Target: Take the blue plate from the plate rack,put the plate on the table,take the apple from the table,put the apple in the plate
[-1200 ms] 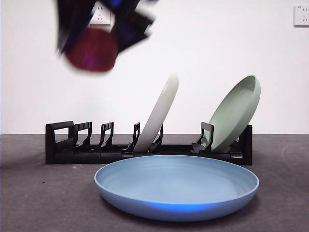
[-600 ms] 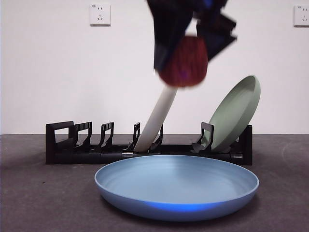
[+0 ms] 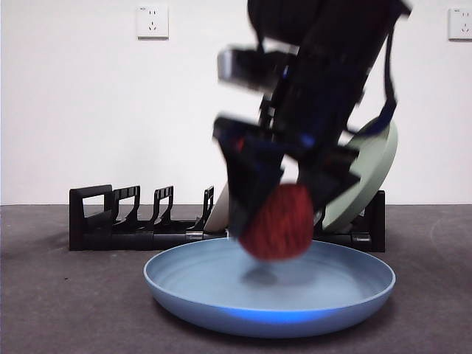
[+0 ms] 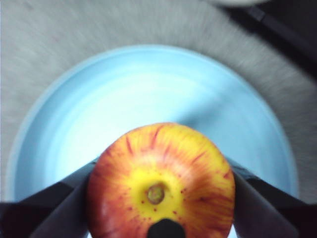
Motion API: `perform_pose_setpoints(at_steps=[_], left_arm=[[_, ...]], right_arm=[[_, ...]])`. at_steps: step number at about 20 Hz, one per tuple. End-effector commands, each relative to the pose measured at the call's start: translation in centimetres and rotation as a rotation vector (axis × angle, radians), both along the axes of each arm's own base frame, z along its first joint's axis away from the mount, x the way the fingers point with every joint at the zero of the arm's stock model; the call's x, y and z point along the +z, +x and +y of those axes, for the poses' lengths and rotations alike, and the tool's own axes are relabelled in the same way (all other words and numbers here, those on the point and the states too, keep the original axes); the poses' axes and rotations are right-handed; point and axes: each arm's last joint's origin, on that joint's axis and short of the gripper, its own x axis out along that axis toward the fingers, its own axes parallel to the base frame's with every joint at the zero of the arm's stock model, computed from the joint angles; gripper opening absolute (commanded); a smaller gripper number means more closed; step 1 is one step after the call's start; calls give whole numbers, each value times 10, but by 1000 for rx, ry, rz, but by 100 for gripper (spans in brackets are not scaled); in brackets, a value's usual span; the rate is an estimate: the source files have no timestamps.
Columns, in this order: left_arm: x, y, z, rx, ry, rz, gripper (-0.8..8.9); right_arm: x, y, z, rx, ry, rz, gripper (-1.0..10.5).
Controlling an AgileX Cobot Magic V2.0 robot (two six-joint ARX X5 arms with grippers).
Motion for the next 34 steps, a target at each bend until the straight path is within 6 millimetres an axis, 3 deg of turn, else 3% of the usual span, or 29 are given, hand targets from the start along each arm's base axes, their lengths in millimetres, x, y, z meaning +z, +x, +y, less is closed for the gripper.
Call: perform_pose_setpoints(at_steps=[1,5,8,9,12,15,20,25,27,29,31,32,34], left_arm=[[0,-1,-1,-24,-25,0,530],[0,-1,-1,-32,-29,1,530],[0,-1,-1,-32,-29,1,530],[0,-1,-1,-32,-29,1,529],[0,-1,-1,-33,-30,1,530],[0,-1,-2,-61,-46,4,530],[-1,2,-8,-236,-142,21,529],[1,3,-17,-408,-224,20,528],[2,3,-21,-437,-223,10,395],[3,2,-26,-472,-223,6,198],[3,2,-33,-516,-218,2,4],[3,3,-36,-535,-214,-2,-10],[3,2,-43,-574,-185,-20,-9]], right_arm=[[-18,2,3,-6,-31,38,-11],[-23,3,4,-30,-35,60,60],[-23,2,2,-61,-39,82,545],[-23,2,2,-61,-40,83,609],[-20,1,2,-62,-32,75,600],[2,-2,-2,-61,19,23,599],[73,-26,-26,-60,191,-146,598],[137,-59,-69,-92,379,-340,594],[155,-72,-87,-124,431,-417,588],[169,-86,-104,-182,445,-501,433],[176,-98,-117,-222,442,-555,136],[178,-102,-121,-231,439,-564,3],[178,-108,-127,-250,424,-565,-9]])
